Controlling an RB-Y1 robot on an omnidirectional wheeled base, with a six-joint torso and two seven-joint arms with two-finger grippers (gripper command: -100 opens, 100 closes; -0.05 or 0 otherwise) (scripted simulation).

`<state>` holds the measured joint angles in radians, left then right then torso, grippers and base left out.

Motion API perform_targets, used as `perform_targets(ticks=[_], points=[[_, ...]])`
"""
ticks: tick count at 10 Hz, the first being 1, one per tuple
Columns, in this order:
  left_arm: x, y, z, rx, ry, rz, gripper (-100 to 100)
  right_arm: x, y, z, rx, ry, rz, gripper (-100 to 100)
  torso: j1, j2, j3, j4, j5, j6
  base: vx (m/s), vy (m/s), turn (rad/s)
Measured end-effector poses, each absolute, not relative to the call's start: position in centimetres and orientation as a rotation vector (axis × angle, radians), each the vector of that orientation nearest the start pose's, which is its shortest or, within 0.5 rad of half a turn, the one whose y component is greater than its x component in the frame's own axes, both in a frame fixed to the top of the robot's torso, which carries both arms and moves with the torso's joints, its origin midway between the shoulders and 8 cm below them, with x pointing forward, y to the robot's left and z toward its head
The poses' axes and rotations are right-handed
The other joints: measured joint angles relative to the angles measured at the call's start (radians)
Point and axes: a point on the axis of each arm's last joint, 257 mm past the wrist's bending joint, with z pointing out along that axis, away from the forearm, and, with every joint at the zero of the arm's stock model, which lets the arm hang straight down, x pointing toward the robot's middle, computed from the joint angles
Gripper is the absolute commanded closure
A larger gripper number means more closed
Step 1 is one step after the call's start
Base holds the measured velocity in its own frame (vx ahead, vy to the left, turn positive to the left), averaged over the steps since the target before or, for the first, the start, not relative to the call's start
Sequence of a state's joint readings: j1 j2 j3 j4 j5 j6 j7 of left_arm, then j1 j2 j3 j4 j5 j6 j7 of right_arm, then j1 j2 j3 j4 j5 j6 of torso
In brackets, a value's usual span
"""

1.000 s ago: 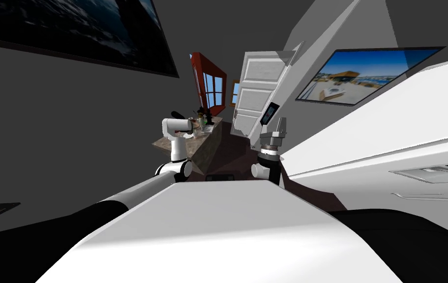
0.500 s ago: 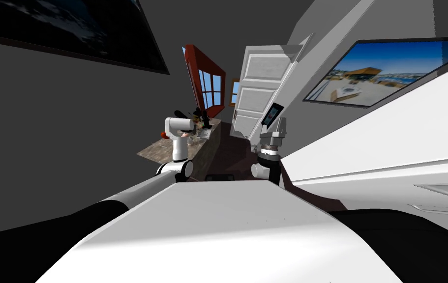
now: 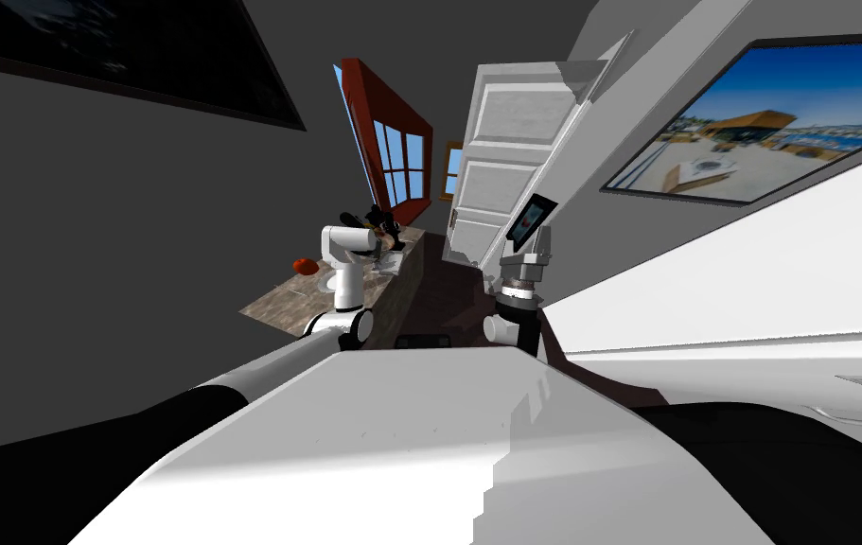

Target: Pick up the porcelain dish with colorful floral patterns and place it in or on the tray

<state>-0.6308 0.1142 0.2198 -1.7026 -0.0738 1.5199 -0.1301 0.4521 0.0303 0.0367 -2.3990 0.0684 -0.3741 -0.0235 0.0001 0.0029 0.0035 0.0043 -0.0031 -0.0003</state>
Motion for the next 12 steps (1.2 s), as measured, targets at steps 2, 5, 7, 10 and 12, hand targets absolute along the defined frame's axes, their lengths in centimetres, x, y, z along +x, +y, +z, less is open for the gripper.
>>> perform_targets(ticks=[2,5,7,10,12], points=[[57.5,27.1,-15.6,-1.64,1.766,-0.554,-100,34.4,-25.8,6.9,0.624,0.591,1.336,0,0.0,0.002,0.001,0.001,0.0,0.0,0.0,0.0,0.0],[57.3,27.1,-15.0,-1.639,1.764,-0.555,-100,34.4,-25.8,6.9,0.624,0.591,1.336,0,0.0,0.002,0.001,0.001,0.0,0.0,0.02,0.002,-0.008],[56.9,27.0,-14.1,-1.644,1.766,-0.55,-100,34.3,-25.8,6.9,0.624,0.591,1.336,0,0.0,0.0,0.0,0.0,0.0,0.0,0.039,0.005,-0.007],[56.0,27.2,-12.6,-1.649,1.767,-0.547,-100,34.3,-25.8,6.9,0.624,0.591,1.336,0,0.001,0.0,0.0,0.0,0.0,0.0,0.035,0.007,-0.008],[55.3,27.0,-11.7,-1.652,1.768,-0.545,-100,34.3,-25.8,6.9,0.624,0.591,1.336,0,0.0,0.001,0.0,0.0,0.0,0.0,0.029,0.004,-0.008]])
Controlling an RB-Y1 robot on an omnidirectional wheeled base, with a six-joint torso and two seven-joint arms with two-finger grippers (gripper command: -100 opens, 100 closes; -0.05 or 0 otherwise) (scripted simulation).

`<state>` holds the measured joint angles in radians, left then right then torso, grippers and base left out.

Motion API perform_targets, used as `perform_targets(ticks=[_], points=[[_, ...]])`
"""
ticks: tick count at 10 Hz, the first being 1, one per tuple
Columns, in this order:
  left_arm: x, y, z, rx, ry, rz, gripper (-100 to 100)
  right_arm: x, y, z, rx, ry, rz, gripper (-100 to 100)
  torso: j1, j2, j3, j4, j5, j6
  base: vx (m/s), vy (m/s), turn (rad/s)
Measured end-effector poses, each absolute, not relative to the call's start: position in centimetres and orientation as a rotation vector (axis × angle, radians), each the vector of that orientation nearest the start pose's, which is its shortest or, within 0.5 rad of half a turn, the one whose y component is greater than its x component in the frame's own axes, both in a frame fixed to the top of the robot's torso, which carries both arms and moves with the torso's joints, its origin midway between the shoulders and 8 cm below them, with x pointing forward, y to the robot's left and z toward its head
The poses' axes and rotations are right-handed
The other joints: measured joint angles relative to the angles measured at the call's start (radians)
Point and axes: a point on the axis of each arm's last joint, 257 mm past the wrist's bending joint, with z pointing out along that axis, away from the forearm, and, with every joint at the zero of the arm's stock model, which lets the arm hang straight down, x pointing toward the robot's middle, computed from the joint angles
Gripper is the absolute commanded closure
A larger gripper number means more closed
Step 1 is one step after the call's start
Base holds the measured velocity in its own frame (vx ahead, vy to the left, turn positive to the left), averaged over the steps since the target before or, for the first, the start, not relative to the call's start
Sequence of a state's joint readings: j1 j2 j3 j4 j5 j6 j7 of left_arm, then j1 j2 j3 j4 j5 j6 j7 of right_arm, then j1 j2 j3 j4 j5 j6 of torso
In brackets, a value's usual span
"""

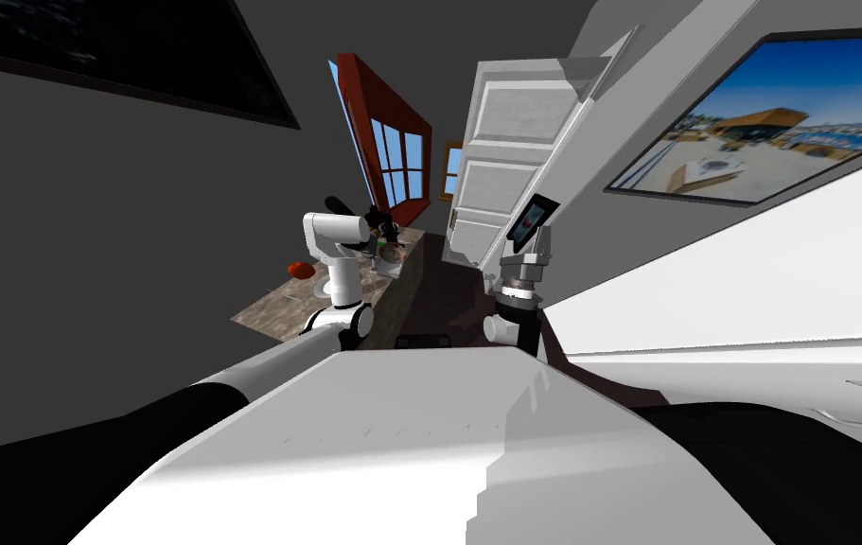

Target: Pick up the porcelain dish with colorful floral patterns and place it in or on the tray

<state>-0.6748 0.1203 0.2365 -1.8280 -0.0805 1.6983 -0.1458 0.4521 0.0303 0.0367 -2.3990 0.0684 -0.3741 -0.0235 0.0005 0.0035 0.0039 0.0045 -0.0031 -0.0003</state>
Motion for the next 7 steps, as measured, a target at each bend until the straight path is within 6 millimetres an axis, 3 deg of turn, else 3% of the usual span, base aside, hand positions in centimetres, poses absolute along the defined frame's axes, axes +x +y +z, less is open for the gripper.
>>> perform_targets(ticks=[1,2,7], points=[[55.12,27.08,-11.34,-1.655,1.769,-0.544,-100,34.35,-25.8,6.87,0.624,0.591,1.336,0,0.0,0.0,0.0,0.0,0.0,0.0,0.013,0.002,-0.001],[55.06,27.08,-11.34,-1.656,1.77,-0.542,0,34.35,-25.8,6.87,0.624,0.591,1.336,0,0.0,0.001,0.0,0.0,0.0,0.0,0.0,0.0,0.0],[55.07,27.08,-11.34,-1.656,1.77,-0.542,0,34.35,-25.8,6.87,0.624,0.591,1.336,0,0.0,0.002,0.001,0.0,0.0,0.0,0.0,0.0,0.0]])
